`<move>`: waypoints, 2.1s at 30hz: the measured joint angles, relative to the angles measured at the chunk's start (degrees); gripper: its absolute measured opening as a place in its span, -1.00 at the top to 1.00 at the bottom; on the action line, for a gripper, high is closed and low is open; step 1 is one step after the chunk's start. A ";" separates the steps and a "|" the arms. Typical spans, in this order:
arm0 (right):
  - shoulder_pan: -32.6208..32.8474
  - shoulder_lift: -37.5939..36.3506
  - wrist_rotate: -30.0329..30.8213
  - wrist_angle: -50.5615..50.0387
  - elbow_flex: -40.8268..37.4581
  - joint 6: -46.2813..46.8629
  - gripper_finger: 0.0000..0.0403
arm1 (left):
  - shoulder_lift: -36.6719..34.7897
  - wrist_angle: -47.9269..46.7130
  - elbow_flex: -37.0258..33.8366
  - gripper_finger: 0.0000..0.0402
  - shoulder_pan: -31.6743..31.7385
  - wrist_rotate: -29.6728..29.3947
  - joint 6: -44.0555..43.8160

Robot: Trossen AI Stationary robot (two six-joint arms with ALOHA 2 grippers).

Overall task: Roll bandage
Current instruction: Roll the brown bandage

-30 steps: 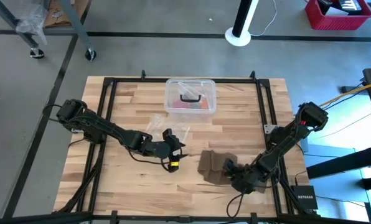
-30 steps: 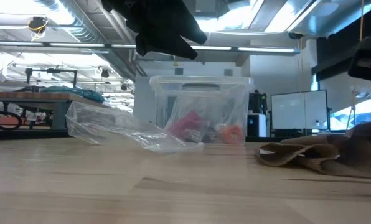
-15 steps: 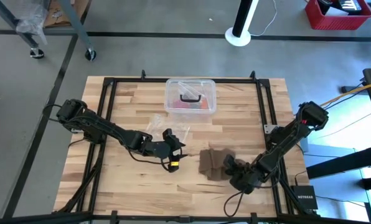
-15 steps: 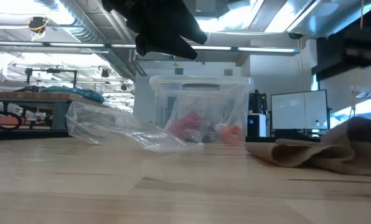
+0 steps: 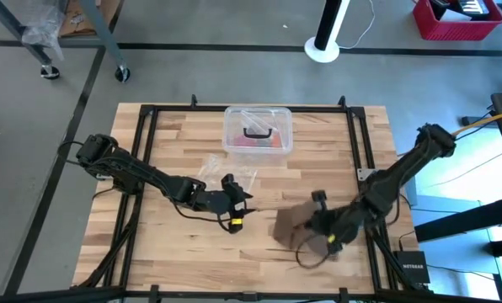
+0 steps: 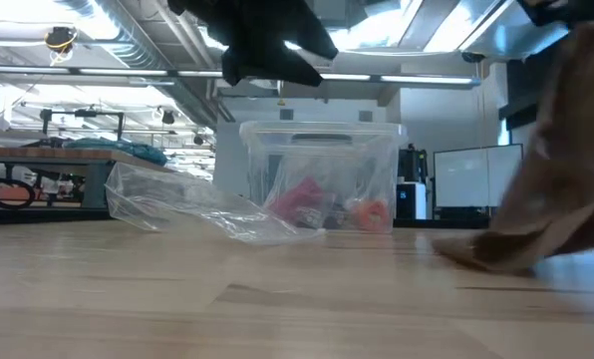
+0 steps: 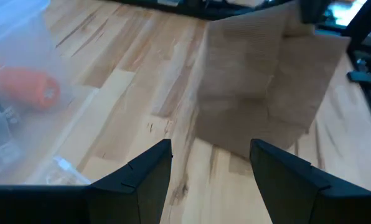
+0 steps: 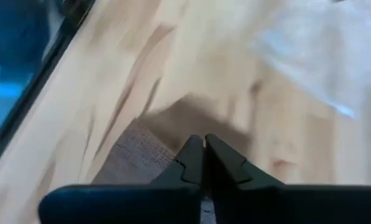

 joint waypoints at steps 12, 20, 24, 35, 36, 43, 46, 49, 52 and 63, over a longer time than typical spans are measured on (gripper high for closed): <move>-10.23 -1.43 4.68 0.21 -0.67 8.12 0.97 | 6.75 22.48 0.15 -0.03 -1.69 -0.69 2.74; -11.66 -0.61 5.57 0.94 -0.68 8.39 0.98 | 18.27 29.17 7.12 -0.03 -0.29 -0.98 2.53; -11.62 -0.61 5.66 0.89 -0.68 9.51 0.96 | 22.14 28.77 11.02 -0.03 0.96 -1.35 1.58; -11.62 -0.61 7.58 2.15 -0.68 9.37 0.96 | 25.33 27.80 13.60 0.47 2.80 -1.15 4.75; -11.62 -0.61 7.84 2.37 -0.68 9.35 0.96 | 25.33 26.16 13.60 0.60 2.86 -1.03 5.77; -11.53 -0.97 7.98 2.44 -0.68 7.64 0.97 | 25.37 3.79 13.60 0.93 2.90 -0.78 5.47; -11.84 -1.86 7.51 2.57 -0.63 5.08 0.97 | 25.35 -6.75 13.57 0.96 2.59 -0.63 3.56; -13.73 -2.74 5.38 2.84 -0.02 1.65 0.98 | 25.15 -13.30 13.57 0.99 2.32 -0.16 1.75; -16.62 -3.82 2.78 4.10 0.23 -2.40 0.97 | 23.95 -17.10 13.57 0.90 2.56 1.24 0.18; -30.91 -4.26 -12.51 4.56 -0.21 -12.76 0.97 | 10.39 -32.36 15.26 0.13 2.80 3.74 3.03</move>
